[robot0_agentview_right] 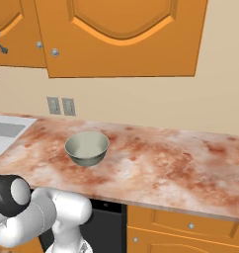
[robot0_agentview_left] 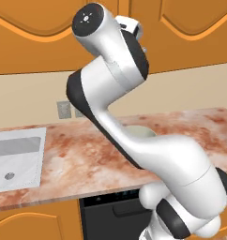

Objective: Open the cabinet and setup a tea strainer by placing it in the bowl upright.

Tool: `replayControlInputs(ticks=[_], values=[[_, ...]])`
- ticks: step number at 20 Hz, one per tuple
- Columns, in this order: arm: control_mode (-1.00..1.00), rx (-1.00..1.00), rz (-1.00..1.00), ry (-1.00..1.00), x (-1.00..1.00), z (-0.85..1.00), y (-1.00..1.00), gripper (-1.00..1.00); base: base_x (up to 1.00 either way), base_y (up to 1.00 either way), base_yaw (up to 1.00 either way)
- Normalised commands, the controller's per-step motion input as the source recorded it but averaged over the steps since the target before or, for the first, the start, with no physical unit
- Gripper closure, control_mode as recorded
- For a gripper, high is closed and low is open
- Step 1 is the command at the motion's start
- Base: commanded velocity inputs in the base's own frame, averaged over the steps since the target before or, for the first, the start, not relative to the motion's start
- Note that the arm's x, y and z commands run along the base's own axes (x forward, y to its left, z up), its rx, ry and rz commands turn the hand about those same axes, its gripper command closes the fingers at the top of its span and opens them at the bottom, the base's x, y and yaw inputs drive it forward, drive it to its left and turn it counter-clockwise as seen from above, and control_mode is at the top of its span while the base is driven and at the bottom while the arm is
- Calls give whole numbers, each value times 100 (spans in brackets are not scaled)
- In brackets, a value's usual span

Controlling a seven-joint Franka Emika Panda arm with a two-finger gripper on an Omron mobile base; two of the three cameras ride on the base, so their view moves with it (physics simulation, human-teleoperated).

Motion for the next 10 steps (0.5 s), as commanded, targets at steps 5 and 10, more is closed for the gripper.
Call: replayControlInputs(ticks=[5,10], values=[[-100,-36,11,2,58,-21,-35,-100,0,0,0],[-100,-6,7,1,39,-9,-12,-100,0,0,0]])
